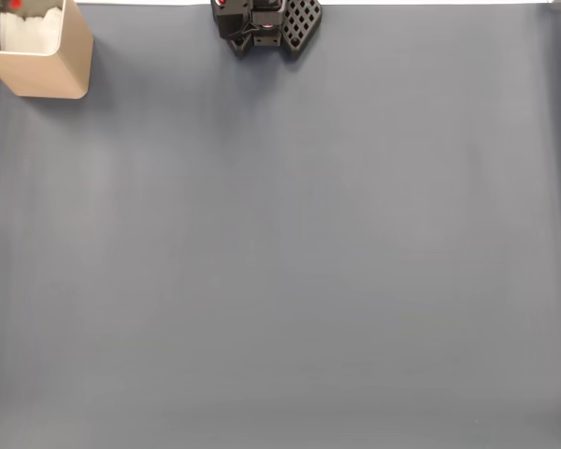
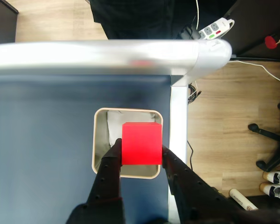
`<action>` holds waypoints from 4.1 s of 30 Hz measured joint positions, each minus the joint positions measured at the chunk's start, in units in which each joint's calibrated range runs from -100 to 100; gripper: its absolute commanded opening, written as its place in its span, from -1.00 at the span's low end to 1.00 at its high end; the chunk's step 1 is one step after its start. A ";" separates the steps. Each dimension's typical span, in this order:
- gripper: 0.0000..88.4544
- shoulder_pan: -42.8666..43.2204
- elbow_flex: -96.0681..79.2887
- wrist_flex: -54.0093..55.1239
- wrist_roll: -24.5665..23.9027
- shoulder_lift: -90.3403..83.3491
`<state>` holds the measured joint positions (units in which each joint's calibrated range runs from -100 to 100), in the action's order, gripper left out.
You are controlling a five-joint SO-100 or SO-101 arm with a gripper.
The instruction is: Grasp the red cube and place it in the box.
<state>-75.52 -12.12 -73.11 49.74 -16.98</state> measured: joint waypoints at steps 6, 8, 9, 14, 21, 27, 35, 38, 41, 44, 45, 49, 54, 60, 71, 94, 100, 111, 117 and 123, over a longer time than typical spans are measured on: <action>-1.00 0.00 -4.34 1.27 0.39 -2.69; -1.00 0.00 -5.79 1.35 0.59 -3.65; -1.00 0.00 -6.15 1.35 0.59 -4.08; -1.00 0.00 -6.87 1.67 0.59 -5.30; -1.00 0.59 -6.87 1.83 0.59 -5.82; -1.00 1.63 -6.87 1.83 0.15 -6.34; -1.00 2.74 -6.87 1.83 0.00 -6.60; -1.00 2.97 -6.87 1.83 -0.10 -6.95; -1.00 2.97 -6.87 1.83 -0.10 -6.95; -1.00 3.12 -6.87 1.83 -0.10 -6.95; -0.98 3.12 -6.87 1.83 -0.10 -6.95; -0.63 3.04 -6.87 1.83 -0.10 -6.95; -0.35 3.04 -6.87 1.83 -0.10 -6.95; -0.03 3.12 -6.87 1.83 -0.20 -6.95; 0.30 3.12 -6.87 1.83 -1.32 -6.95; -0.39 4.97 -6.87 1.83 -2.78 -6.95; -0.86 7.34 -6.87 1.83 -3.08 -8.25; -1.00 13.87 -6.78 1.83 -3.86 -9.12; -1.00 20.40 -5.24 3.66 -4.59 -10.77; -1.00 30.19 -5.24 6.28 -4.49 -13.89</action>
<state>-45.33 -17.36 -66.83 45.25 -30.87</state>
